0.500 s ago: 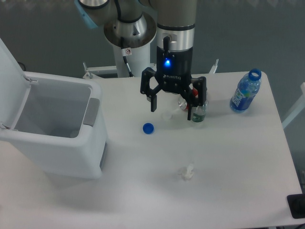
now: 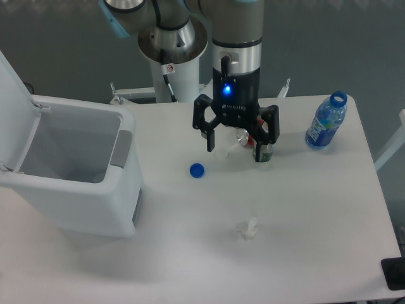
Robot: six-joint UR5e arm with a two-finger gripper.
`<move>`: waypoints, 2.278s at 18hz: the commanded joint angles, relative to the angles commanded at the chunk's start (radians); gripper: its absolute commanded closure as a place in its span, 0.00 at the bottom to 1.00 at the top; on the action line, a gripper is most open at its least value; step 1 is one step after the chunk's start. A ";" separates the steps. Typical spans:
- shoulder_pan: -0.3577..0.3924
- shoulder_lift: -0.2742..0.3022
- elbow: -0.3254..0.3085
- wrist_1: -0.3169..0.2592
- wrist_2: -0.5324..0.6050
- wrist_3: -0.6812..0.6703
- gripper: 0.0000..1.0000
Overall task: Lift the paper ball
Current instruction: 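Move the open gripper over the crumpled white paper ball, then lower the gripper around the paper ball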
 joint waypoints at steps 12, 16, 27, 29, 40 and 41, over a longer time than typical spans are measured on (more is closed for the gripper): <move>-0.009 -0.251 0.052 0.006 0.117 0.021 0.00; -0.008 -0.305 0.073 0.021 0.118 0.075 0.00; 0.003 -0.365 0.098 0.026 0.121 0.209 0.00; 0.005 -0.376 0.097 0.031 0.121 0.212 0.00; 0.012 -0.414 0.097 0.037 0.131 0.221 0.00; 0.012 -0.420 0.093 0.037 0.135 0.221 0.00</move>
